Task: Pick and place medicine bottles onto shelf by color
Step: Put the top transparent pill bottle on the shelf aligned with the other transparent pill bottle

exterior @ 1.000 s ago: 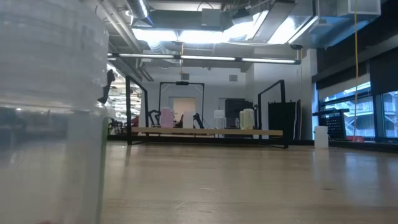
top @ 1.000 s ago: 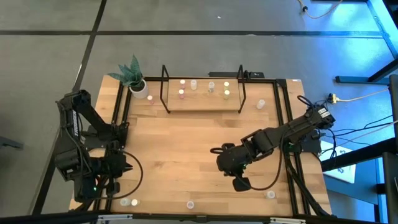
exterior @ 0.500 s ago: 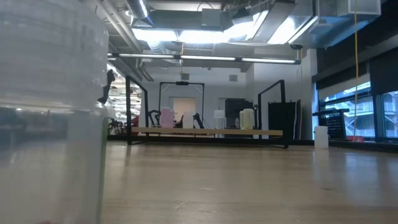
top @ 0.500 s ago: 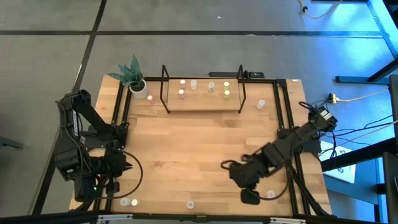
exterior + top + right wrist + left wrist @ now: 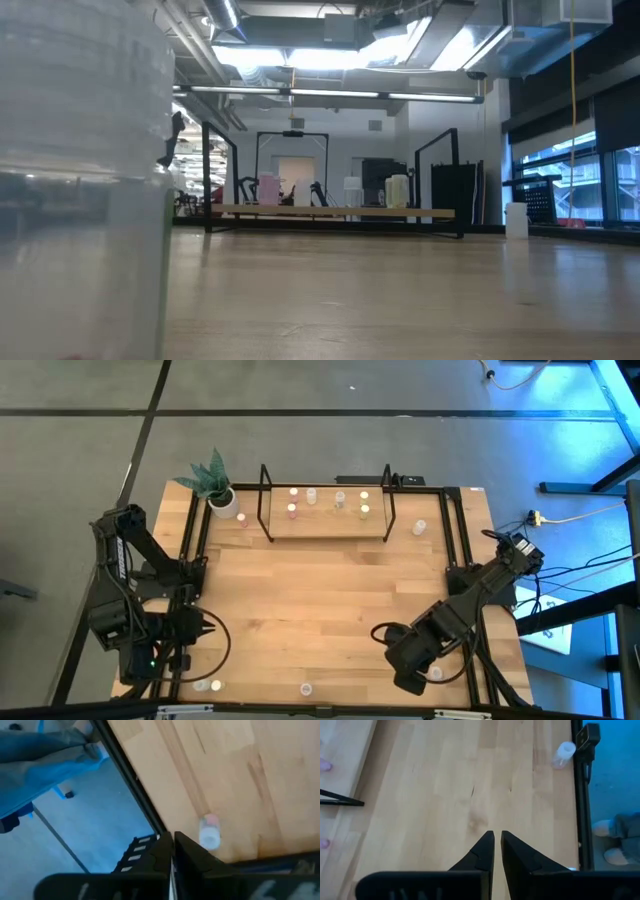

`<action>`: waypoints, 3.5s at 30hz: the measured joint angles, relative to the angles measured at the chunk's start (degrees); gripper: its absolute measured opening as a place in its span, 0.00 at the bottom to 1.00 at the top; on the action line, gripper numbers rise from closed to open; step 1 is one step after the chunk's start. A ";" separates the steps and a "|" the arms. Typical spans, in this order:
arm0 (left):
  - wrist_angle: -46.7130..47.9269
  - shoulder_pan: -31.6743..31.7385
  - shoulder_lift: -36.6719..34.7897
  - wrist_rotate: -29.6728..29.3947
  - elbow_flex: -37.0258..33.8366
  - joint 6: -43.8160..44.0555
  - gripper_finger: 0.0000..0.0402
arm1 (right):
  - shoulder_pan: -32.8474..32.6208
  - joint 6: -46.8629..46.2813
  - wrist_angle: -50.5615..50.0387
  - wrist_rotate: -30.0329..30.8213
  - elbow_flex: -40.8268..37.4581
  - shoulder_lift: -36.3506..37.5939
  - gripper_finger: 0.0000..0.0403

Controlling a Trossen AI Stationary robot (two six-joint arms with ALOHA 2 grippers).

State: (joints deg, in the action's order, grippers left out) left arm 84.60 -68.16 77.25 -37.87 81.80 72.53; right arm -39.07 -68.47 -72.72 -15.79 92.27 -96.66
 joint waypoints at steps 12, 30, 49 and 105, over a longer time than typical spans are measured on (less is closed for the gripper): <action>-10.05 -0.02 0.00 -1.81 0.00 -8.62 0.07 | 0.00 -5.76 -4.05 -0.85 0.00 0.00 0.34; -34.68 5.84 0.00 -11.20 0.00 -21.59 0.07 | 0.02 -4.81 -3.88 -0.79 -0.02 0.00 0.49; -36.99 9.77 0.00 -9.57 0.00 -30.77 0.07 | 0.00 -4.79 -3.29 1.17 -0.02 0.00 0.49; -37.11 9.77 -0.01 -9.37 0.00 -30.71 0.07 | -2.49 -4.35 2.00 8.87 -0.04 0.00 0.72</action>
State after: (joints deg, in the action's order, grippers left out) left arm 47.48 -58.39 77.24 -47.24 81.80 41.82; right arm -41.56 -72.82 -70.72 -6.92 92.23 -96.66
